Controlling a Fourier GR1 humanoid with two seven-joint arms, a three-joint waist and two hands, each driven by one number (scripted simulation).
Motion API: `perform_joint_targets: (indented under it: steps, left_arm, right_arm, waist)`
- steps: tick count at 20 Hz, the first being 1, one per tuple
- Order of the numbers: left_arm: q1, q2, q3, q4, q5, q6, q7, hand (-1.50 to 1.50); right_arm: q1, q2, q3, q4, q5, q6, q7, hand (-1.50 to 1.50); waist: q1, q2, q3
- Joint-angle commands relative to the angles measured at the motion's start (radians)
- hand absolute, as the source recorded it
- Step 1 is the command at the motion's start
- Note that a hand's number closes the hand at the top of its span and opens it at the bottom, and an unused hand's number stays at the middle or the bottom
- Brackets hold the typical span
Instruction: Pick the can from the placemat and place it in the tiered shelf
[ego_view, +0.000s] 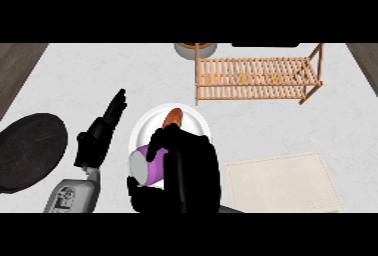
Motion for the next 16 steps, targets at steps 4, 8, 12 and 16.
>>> perform_joint_targets:
  steps: [4, 8, 12, 16]
  left_arm:
    - [0.016, 0.025, 0.02, -0.007, 0.004, -0.007, 0.004, 0.0]
    - [0.006, -0.001, 0.014, 0.022, 0.003, 0.008, -0.019, 0.0]
    - [-0.006, -0.015, -0.003, 0.007, -0.017, 0.025, -0.008, 0.0]
    - [-0.017, -0.002, 0.015, 0.036, 0.0, 0.006, -0.013, 0.0]
  right_arm:
    - [-0.144, 0.013, -0.079, -0.091, 0.159, 0.15, 0.311, 1.5]
    - [-0.226, 0.013, -0.196, -0.074, 0.185, 0.194, 0.298, 1.5]
    - [-0.281, 0.013, -0.262, -0.059, 0.244, 0.28, 0.286, 1.5]
    - [-0.379, 0.013, -0.372, -0.022, 0.204, 0.317, 0.257, 1.5]
  waist:
    - [-0.017, -0.005, 0.0]
    - [-0.019, 0.0, 0.0]
    - [-0.02, -0.001, 0.0]
    - [-0.011, 0.003, 0.0]
